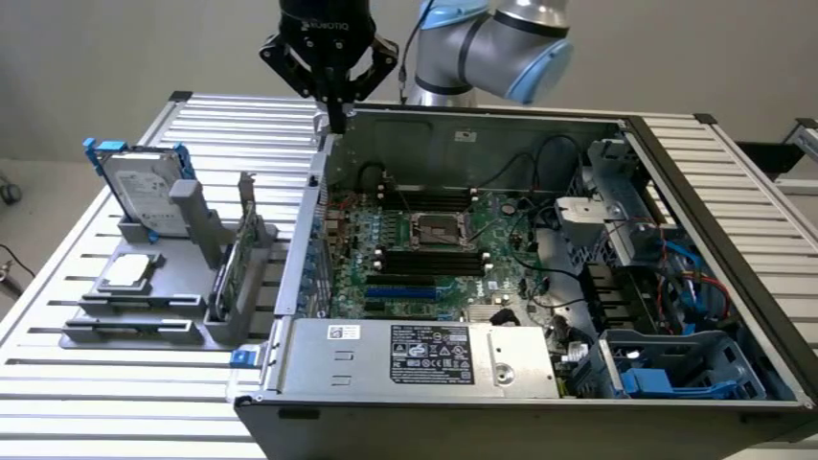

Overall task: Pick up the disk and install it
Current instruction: 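Reach for the disk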

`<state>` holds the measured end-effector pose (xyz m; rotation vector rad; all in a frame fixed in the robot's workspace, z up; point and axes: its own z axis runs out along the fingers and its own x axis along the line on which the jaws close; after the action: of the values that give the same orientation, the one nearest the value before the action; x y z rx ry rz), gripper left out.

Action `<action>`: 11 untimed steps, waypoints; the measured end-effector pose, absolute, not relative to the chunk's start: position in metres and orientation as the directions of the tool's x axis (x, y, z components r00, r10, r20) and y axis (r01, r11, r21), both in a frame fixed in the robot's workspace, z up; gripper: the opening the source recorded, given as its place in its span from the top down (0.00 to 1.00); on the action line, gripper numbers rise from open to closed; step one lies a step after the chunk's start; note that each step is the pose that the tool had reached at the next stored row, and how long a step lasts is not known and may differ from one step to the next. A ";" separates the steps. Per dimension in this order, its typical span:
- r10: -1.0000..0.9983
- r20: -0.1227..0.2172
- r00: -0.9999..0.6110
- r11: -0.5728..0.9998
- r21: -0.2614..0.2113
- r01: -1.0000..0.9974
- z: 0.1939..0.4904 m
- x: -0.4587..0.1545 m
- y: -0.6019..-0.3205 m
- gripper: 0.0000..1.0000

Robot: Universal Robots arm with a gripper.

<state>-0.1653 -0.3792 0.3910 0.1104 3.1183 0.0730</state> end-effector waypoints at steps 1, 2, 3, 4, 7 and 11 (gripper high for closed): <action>0.071 -0.019 -0.997 0.996 0.047 0.070 0.391 -0.170 -0.378 0.89; 0.071 -0.019 -0.997 0.996 0.047 0.070 0.390 -0.174 -0.377 0.89; 0.071 -0.019 -0.997 0.996 0.047 0.070 0.390 -0.179 -0.376 0.89; 0.071 -0.019 -0.997 0.996 0.047 0.070 0.390 -0.183 -0.375 0.89; 0.071 -0.019 -0.997 0.996 0.047 0.070 0.389 -0.197 -0.373 0.89; 0.071 -0.019 -0.997 0.996 0.046 0.070 0.388 -0.215 -0.371 0.89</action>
<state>-0.2153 -0.3710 0.3884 0.1106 3.1184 0.0714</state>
